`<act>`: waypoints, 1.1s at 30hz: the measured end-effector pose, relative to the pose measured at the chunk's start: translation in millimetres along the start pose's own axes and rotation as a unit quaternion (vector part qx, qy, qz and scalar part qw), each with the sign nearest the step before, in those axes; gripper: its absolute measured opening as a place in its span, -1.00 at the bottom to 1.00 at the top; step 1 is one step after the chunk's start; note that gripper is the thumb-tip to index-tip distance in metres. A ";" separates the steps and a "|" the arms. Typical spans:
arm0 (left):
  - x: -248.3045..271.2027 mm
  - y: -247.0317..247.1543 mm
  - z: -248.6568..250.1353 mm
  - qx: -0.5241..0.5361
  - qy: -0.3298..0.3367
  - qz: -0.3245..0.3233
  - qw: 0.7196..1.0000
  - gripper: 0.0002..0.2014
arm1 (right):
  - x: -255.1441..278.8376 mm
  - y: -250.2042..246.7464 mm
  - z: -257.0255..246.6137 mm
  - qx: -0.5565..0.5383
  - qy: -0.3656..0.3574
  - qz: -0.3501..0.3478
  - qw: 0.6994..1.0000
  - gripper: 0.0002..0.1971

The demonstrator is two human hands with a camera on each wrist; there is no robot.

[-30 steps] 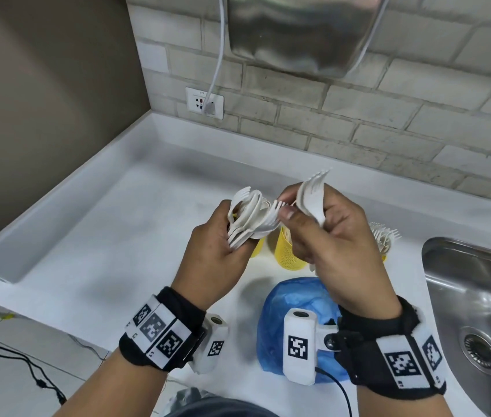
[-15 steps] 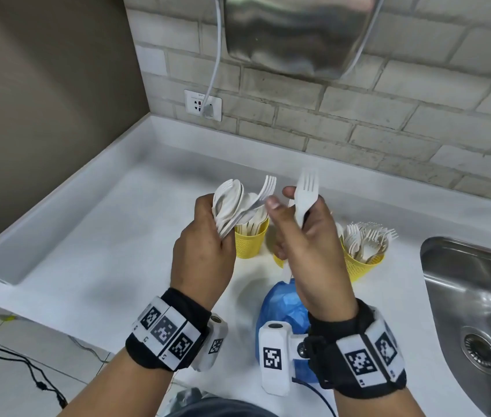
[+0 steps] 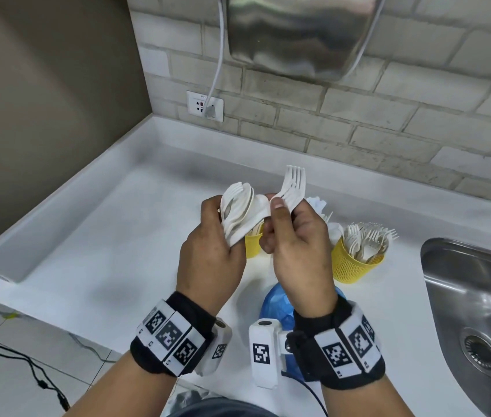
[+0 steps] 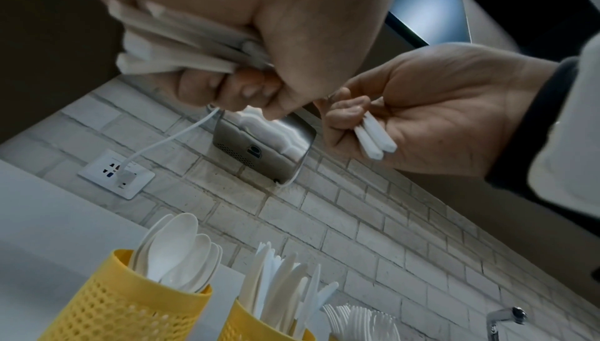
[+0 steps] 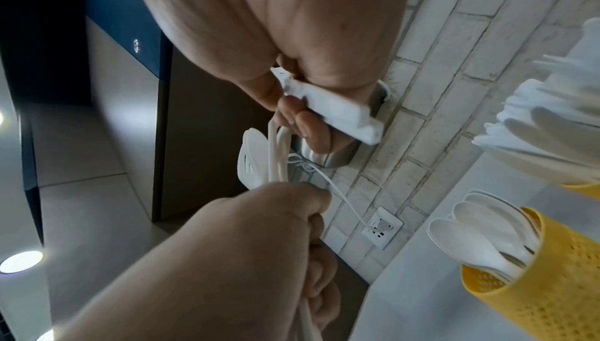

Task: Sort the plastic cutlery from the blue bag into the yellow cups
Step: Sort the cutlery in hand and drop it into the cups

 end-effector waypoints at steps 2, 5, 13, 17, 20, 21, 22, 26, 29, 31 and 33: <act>-0.1 0.7 1.0 0.008 0.007 -0.004 1.000 -0.60 | -1.1 -2.7 0.3 -0.022 0.010 0.005 1.000 -0.67; -1.2 2.4 -0.2 0.013 0.002 -0.017 1.000 -0.58 | -2.4 -7.2 -1.3 -0.057 0.013 0.028 0.998 -0.65; -3.5 6.4 -8.5 0.041 -0.024 -0.056 0.997 -0.77 | -12.9 -36.4 -24.8 -0.229 0.014 0.095 0.969 -0.72; -3.6 7.8 -3.0 0.073 -0.001 -0.084 0.994 -0.84 | -13.0 -45.8 -35.4 -0.225 -0.011 0.107 0.968 -0.71; -3.9 11.5 -6.1 0.084 0.003 -0.114 0.990 -0.84 | -13.5 -47.8 -41.2 -0.193 -0.027 0.091 0.977 -0.70; -4.1 12.4 -7.0 0.089 0.004 -0.122 0.988 -0.82 | -13.5 -47.7 -42.4 -0.184 -0.031 0.083 0.979 -0.70; -4.2 12.7 -6.7 0.093 0.007 -0.130 0.987 -0.79 | -13.9 -47.7 -43.6 -0.179 -0.037 0.077 0.980 -0.71; -0.5 14.3 -0.8 0.138 0.014 -0.172 0.975 -0.74 | -16.0 -50.3 -49.1 -0.134 -0.075 0.079 0.985 -0.71; 3.0 15.6 5.2 0.184 0.008 -0.194 0.964 -0.72 | -17.1 -52.3 -53.6 -0.094 -0.096 0.089 0.987 -0.72; 3.6 13.8 9.2 0.221 -0.011 -0.206 0.953 -0.86 | -17.8 -52.0 -55.2 -0.076 -0.092 0.074 0.990 -0.77; 4.0 14.6 10.5 0.268 -0.042 -0.242 0.932 -0.96 | -19.8 -50.8 -54.6 -0.049 -0.082 0.038 0.995 -0.82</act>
Point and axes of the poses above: each hand's wrist, its own x-axis away from the middle knuckle, its own y-axis out of the palm, z = x × y, the point moved 6 cm from there along -x, towards the middle knuckle, and after that the axes turned 2 degrees about -y, right-handed, at the moved point
